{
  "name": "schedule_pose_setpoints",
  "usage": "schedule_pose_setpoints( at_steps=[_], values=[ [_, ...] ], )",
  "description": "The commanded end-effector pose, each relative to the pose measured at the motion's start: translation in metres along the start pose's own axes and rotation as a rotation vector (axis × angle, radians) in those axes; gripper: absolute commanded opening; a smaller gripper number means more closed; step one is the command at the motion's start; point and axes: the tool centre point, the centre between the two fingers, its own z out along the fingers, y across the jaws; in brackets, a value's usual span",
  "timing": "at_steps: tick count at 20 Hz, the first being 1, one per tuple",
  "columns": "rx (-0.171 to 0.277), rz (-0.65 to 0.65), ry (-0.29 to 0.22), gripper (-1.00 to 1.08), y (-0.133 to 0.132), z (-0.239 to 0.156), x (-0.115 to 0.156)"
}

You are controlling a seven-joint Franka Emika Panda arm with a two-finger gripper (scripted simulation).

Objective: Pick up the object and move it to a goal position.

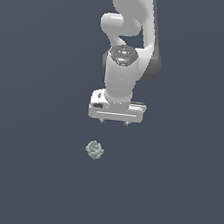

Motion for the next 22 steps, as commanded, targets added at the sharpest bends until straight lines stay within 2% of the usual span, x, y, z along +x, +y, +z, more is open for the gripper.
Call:
schedule_pose_setpoints(
  at_steps=[1, 10, 22],
  values=[
    [0.000, 0.000, 0.000, 1.00, 0.000, 0.000, 0.000],
    [-0.022, -0.051, 0.008, 1.00, 0.000, -0.010, 0.002],
    [-0.023, -0.102, 0.006, 1.00, 0.003, -0.006, 0.006]
  ],
)
